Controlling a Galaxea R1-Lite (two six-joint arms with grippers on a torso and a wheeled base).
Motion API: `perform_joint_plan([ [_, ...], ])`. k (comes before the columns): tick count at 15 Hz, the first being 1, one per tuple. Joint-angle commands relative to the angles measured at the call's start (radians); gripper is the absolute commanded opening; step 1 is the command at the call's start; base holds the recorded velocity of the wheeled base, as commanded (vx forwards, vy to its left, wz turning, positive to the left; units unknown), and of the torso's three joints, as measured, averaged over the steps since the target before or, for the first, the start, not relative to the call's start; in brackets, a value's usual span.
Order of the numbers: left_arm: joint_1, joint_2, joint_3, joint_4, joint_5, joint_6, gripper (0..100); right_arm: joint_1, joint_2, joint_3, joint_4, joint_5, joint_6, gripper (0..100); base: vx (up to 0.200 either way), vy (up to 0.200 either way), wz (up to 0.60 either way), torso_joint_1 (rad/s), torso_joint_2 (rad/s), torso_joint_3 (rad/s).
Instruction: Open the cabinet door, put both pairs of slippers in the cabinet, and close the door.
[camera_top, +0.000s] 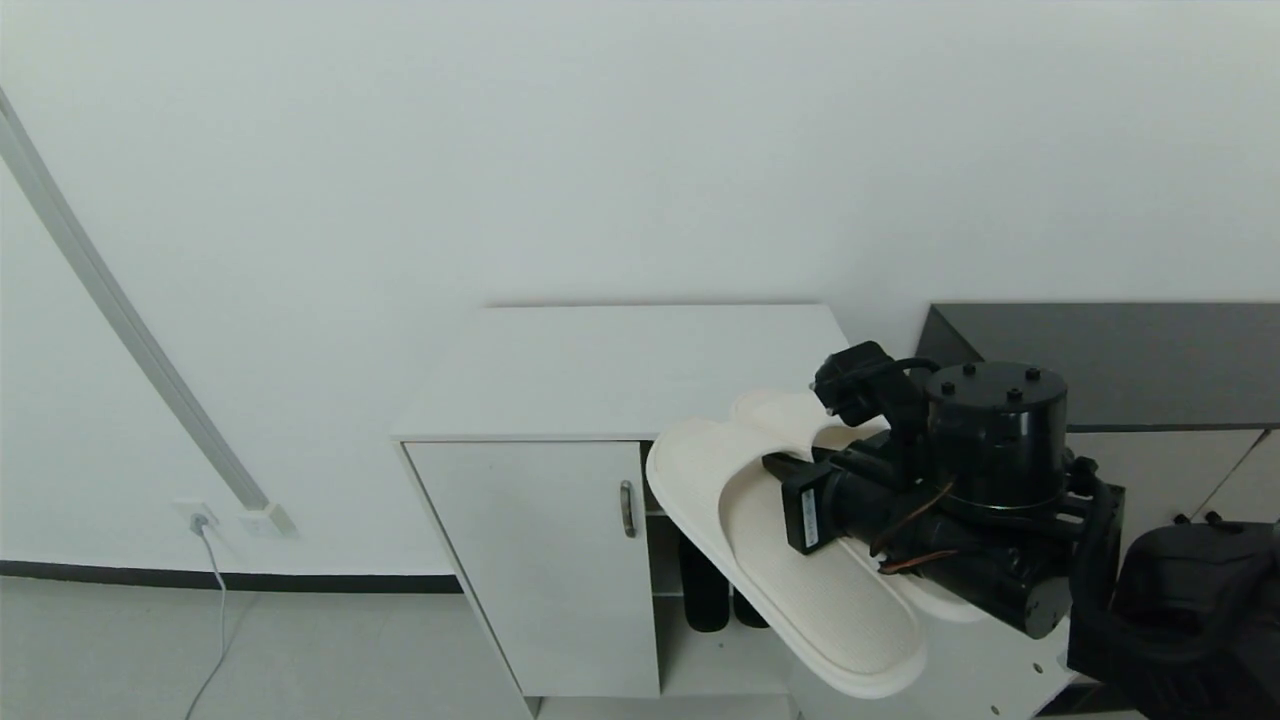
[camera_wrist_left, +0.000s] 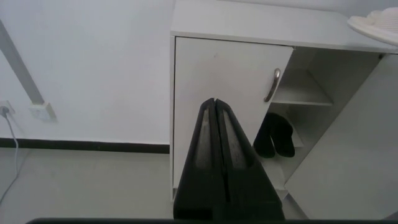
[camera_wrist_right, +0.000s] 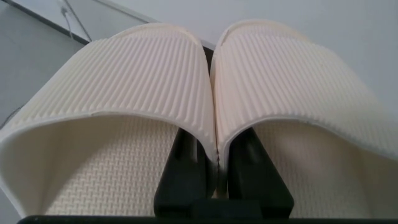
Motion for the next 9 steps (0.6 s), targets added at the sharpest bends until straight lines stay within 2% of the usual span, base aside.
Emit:
perform_joint_plan([
  [1,0.0,0.002,0.0,0.0,0.0,0.0,0,-0.003,0.015,0.006,-0.015,-0.001,-0.004,0,0.0,0.0,0.0,0.0,0.0,0.0],
  [8,0.0,0.002,0.0,0.0,0.0,0.0,0,-0.003,0.024,0.018,-0.021,0.0,-0.005,0,0.0,0.0,0.0,0.0,0.0,0.0],
  [9,0.0,0.002,0.0,0.0,0.0,0.0,0,-0.003,0.023,0.018,-0.021,0.0,-0.005,0,0.0,0.0,0.0,-0.095,0.25,0.119],
])
